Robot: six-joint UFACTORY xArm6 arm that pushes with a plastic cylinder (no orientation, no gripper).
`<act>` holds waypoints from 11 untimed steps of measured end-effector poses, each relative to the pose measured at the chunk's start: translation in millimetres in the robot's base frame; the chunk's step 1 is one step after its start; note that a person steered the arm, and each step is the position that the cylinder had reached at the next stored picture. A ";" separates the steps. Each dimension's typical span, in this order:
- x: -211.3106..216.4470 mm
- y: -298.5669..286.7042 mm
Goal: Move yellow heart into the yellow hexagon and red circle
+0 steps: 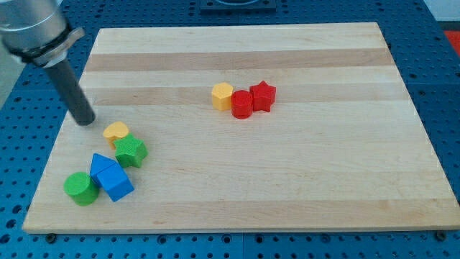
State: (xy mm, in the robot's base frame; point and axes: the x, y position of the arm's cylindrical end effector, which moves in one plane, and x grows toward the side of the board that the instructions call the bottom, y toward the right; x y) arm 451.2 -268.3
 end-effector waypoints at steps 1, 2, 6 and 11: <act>29.8 -10.0; 44.8 -7.8; 19.9 83.7; -20.1 223.7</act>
